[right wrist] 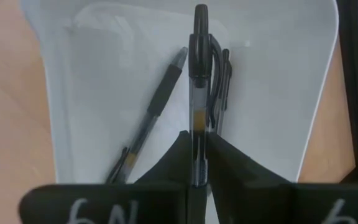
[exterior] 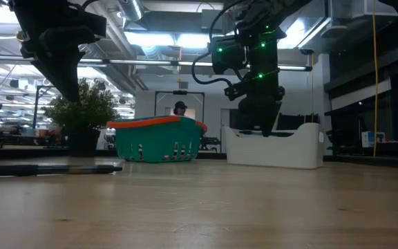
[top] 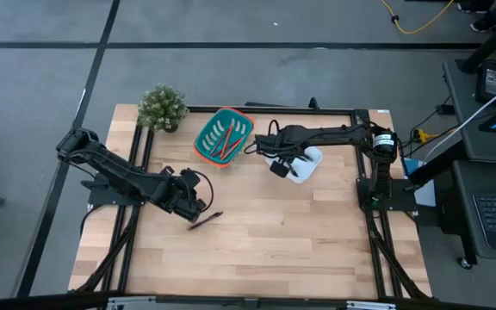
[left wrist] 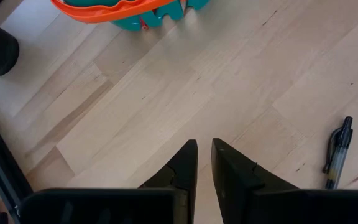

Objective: Sort pens & pencils
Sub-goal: Put the bottom black pen into the white bin, then put the black pen into the white bin

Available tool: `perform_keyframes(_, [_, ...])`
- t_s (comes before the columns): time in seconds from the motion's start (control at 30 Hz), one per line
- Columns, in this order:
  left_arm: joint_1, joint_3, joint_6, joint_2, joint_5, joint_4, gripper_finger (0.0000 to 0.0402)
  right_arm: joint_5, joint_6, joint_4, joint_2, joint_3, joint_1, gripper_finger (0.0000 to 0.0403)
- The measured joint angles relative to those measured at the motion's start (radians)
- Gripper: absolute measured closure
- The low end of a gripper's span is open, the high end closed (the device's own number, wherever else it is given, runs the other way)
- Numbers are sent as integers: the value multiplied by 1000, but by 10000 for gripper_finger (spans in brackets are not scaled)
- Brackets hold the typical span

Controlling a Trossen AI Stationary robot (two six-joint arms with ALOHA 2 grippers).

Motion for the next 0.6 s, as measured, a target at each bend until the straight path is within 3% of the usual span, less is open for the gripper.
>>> perform_keyframes(0.6, [0, 0, 22, 0, -17, 0, 359, 1, -1, -22, 2, 39, 18, 303])
